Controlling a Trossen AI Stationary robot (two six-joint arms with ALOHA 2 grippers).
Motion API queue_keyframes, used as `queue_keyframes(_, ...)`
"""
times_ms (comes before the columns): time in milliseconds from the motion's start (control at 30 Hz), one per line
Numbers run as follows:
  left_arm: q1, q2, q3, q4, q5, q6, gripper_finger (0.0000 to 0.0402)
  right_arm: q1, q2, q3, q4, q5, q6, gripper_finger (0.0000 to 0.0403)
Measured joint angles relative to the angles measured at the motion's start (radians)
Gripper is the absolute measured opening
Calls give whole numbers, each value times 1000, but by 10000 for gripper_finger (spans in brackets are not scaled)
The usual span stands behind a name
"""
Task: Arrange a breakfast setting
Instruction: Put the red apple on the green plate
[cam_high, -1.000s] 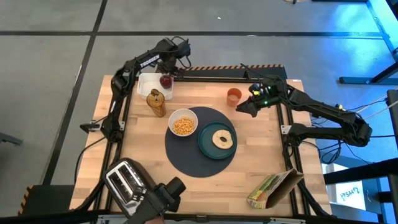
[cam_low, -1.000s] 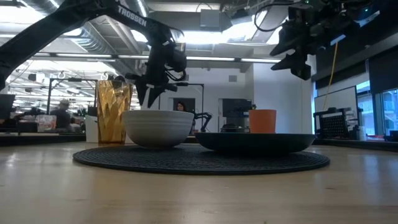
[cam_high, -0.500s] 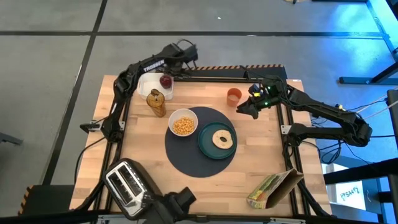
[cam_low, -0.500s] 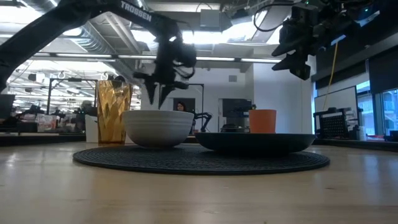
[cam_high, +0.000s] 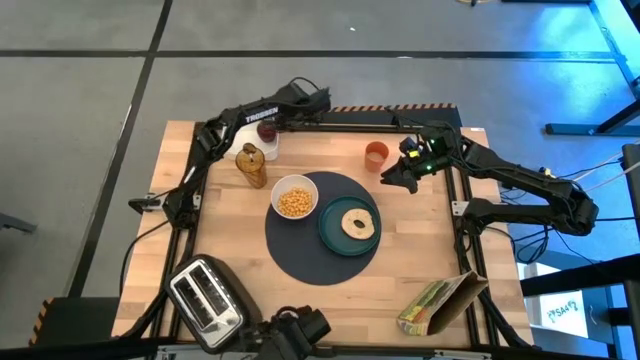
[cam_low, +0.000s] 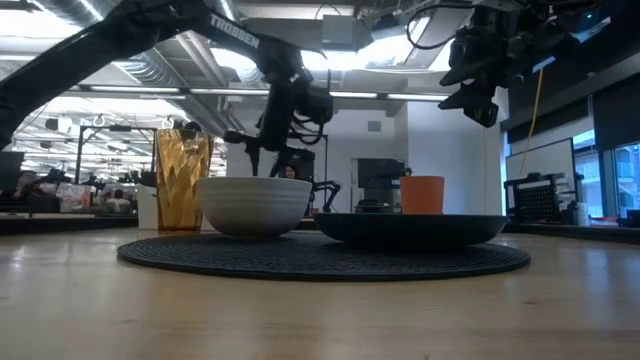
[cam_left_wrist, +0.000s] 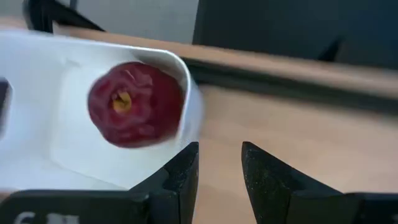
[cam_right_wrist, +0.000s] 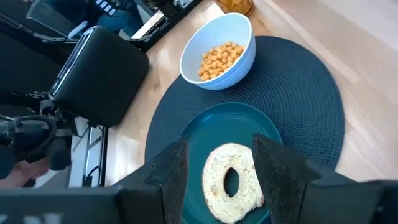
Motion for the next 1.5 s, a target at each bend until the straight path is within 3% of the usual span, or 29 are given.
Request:
queue_keyframes(100,-7,0,-1,25,-47,-137,113,0,0,0,-24,0,0,168)
queue_keyframes(267,7,0,8,-28,-96,-178,113,0,0,0,-83,0,-31,168)
queue_keyframes(433,29,0,7,-101,-146,-339,110,-28,0,0,-88,-4,-52,168)
queue_keyframes(567,23,1,7,-125,-151,-531,98,-70,0,0,-106,-35,-77,168)
queue_keyframes(700,38,1,6,-179,-85,-701,90,-81,0,0,-108,-54,-97,168)
queue_keyframes(933,31,1,6,-166,-92,-676,89,-80,0,0,-107,-52,-132,168)
queue_keyframes(1100,4,1,6,-165,-88,-776,88,-80,0,0,-101,-53,-149,168)
queue_keyframes(1300,-23,0,6,-155,-92,-731,88,-80,-1,0,-101,-66,-156,168)
queue_keyframes(1500,-72,0,6,-78,-112,-475,88,-79,-1,0,-101,-71,-156,168)
